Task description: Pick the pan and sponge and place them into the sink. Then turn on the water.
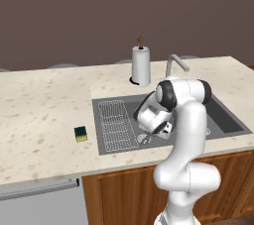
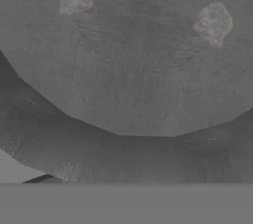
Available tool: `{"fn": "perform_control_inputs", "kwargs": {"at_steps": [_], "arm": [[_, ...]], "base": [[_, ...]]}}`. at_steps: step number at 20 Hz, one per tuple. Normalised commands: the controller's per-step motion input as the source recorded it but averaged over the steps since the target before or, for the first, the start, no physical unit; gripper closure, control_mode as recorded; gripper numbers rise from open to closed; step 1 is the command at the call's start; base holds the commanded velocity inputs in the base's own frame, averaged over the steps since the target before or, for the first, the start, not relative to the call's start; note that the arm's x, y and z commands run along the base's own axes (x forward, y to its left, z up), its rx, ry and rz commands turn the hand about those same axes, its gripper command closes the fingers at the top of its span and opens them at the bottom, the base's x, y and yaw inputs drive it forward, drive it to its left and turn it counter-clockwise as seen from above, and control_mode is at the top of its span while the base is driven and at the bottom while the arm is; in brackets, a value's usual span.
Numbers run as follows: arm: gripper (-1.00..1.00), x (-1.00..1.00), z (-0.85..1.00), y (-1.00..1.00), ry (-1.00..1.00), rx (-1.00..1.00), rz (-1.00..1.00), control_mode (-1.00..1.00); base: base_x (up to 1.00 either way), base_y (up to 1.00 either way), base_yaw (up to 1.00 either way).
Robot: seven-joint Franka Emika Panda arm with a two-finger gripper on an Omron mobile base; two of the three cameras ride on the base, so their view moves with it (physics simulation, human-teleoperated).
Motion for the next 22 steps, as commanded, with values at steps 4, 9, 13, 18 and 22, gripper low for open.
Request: {"fn": "perform_control_inputs", "kwargs": {"at_steps": [4,9,13,18,22], "arm": [[1.00,0.00,-0.37,0.19,0.01,0.01,-0.05,-1.00],[1.00,0.00,-0.44,0.18,0.02,0.00,-0.06,-1.00],[1.00,0.05,-0.55,0.19,0.05,0.00,-0.06,-1.00],[1.00,0.17,-0.60,0.16,0.05,0.00,-0.04,-1.00],[1.00,0.35,-0.56,0.11,0.10,0.00,-0.01,-1.00]], "base": [[0.00,0.00,0.00],[0.00,0.00,0.00],[0.00,0.00,0.00],[0.00,0.00,0.00],[0.00,0.00,0.00]]}}
